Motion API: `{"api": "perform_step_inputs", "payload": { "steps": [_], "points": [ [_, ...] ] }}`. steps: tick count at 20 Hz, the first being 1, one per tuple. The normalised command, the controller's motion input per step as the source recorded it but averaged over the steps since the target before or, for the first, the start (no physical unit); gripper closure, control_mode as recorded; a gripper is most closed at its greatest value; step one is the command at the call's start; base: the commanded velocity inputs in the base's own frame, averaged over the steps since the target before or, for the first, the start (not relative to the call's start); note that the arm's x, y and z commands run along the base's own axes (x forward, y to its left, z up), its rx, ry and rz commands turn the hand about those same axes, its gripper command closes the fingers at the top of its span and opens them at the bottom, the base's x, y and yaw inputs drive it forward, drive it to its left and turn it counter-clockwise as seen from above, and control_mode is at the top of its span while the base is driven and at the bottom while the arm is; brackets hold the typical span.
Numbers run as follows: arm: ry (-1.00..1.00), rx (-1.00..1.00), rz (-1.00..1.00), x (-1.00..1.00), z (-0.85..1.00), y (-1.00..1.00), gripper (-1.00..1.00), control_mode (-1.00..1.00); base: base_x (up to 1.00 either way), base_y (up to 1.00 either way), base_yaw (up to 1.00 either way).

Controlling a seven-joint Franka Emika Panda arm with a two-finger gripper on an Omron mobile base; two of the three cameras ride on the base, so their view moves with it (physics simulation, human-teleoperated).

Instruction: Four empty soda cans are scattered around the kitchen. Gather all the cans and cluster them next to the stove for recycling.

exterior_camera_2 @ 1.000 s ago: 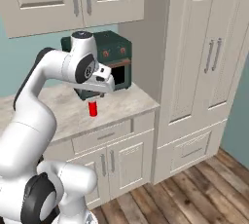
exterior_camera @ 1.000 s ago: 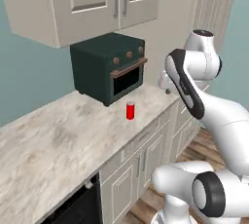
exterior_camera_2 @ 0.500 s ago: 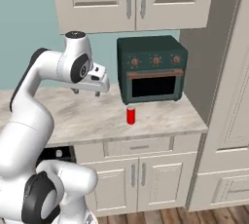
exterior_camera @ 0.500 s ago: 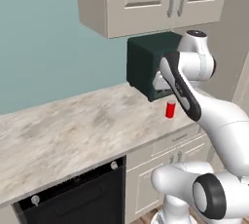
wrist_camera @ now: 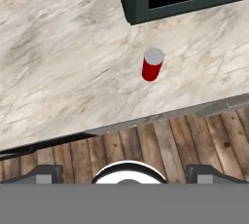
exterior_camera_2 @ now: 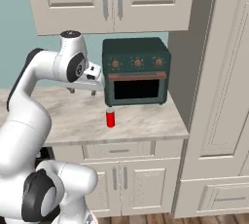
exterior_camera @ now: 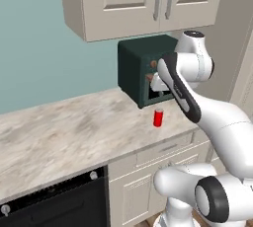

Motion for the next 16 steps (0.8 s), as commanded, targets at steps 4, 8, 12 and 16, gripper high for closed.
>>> {"api": "perform_step_inputs", "payload": {
  "steps": [4,8,12,16],
  "points": [
    [0.0,0.0,0.0,0.0,0.0,0.0,-1.0,1.0,0.02,-0.49,0.07],
    [0.0,0.0,0.0,0.0,0.0,0.0,-1.0,1.0,0.11,-0.14,0.09],
    [0.0,0.0,0.0,0.0,0.0,0.0,-1.0,1.0,0.07,0.01,0.0],
    [0.0,0.0,0.0,0.0,0.0,0.0,-1.0,1.0,0.0,0.0,0.0]
  ]
}}
